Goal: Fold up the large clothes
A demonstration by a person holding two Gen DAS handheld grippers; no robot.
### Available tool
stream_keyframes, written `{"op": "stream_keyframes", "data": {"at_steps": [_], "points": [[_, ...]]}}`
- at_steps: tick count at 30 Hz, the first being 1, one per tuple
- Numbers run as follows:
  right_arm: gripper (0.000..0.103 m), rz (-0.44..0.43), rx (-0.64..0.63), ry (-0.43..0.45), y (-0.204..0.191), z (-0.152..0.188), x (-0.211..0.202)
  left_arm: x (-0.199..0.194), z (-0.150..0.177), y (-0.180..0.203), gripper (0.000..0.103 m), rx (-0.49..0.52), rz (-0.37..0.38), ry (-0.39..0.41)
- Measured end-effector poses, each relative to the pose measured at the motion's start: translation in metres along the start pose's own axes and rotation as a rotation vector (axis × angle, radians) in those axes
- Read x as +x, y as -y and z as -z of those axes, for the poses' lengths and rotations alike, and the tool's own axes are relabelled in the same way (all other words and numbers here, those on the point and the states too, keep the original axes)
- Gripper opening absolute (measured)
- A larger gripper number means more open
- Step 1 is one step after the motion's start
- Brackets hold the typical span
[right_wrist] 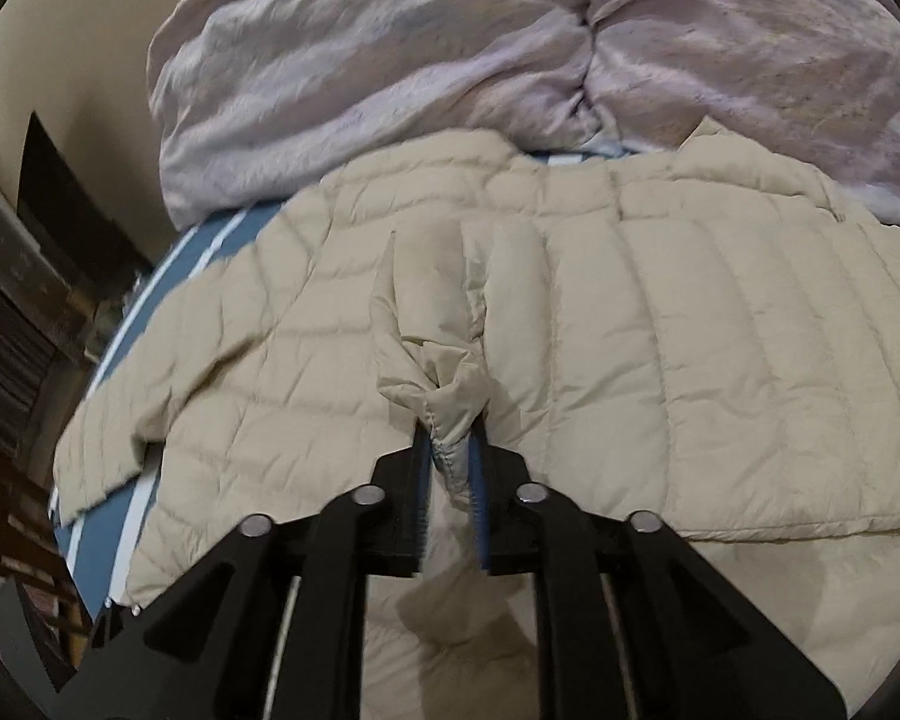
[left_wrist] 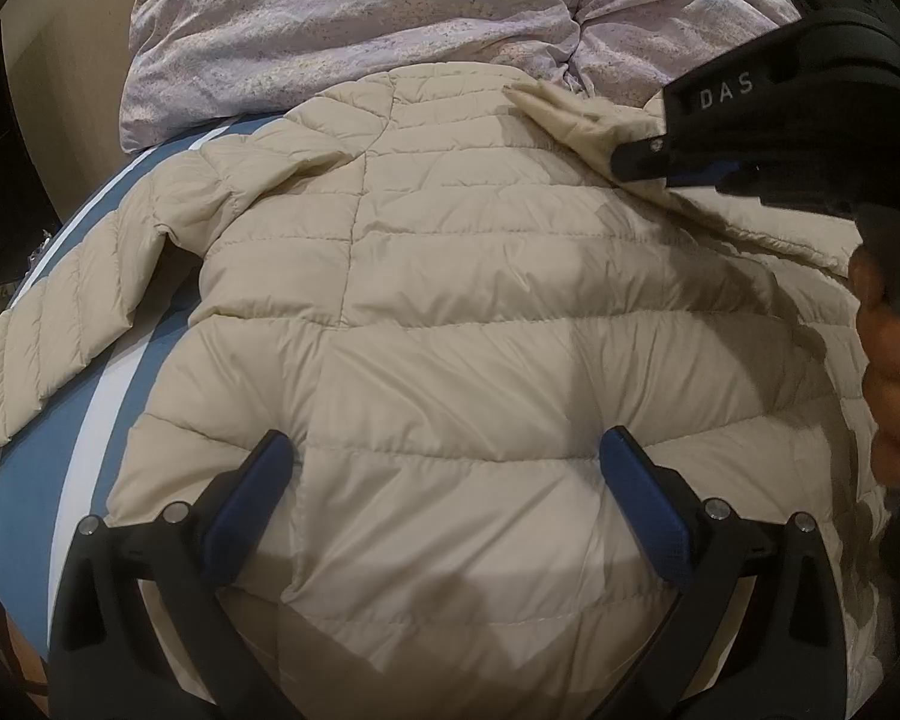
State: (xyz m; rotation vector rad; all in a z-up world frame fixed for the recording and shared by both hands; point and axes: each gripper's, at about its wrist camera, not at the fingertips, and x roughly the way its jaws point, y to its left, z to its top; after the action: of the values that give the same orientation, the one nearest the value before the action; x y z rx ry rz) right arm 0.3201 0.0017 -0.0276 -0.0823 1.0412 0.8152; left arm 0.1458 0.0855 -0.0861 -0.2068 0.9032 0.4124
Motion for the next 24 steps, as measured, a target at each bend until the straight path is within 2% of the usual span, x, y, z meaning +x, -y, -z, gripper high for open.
{"op": "stream_keyframes", "data": {"at_steps": [2,4,7,9,13,15,17,21,24], "points": [[0.055,-0.043,0.011,-0.001,0.001,0.001,-0.008,0.0,0.0,0.0,0.101,0.0,-0.001,0.0],[0.057,-0.048,0.016,0.054,0.006,0.0,-0.024,0.0,0.0,0.0,0.101,-0.001,0.001,-0.001],[0.057,0.012,0.032,0.13,0.017,-0.003,-0.042,0.0,0.0,0.0,0.101,0.0,0.002,-0.003],[0.057,0.084,0.068,0.15,0.032,-0.005,-0.045,0.0,0.0,0.0,0.101,0.01,0.004,-0.012],[0.057,0.318,0.11,0.128,0.062,-0.002,-0.029,-0.012,0.002,-0.013,0.101,-0.02,0.016,-0.008],[0.065,0.368,0.117,0.083,0.07,0.001,-0.013,-0.023,0.004,-0.027,0.101,-0.048,0.016,0.014],[0.066,0.385,0.132,0.057,0.075,0.006,-0.001,-0.038,0.007,-0.049,0.101,-0.074,-0.021,0.038],[0.069,0.465,0.07,0.066,0.065,0.01,0.013,-0.057,0.011,-0.102,0.101,-0.147,-0.099,0.044],[0.071,0.464,0.065,0.087,0.064,0.016,0.012,-0.068,0.018,-0.155,0.101,-0.244,-0.169,0.031]]}}
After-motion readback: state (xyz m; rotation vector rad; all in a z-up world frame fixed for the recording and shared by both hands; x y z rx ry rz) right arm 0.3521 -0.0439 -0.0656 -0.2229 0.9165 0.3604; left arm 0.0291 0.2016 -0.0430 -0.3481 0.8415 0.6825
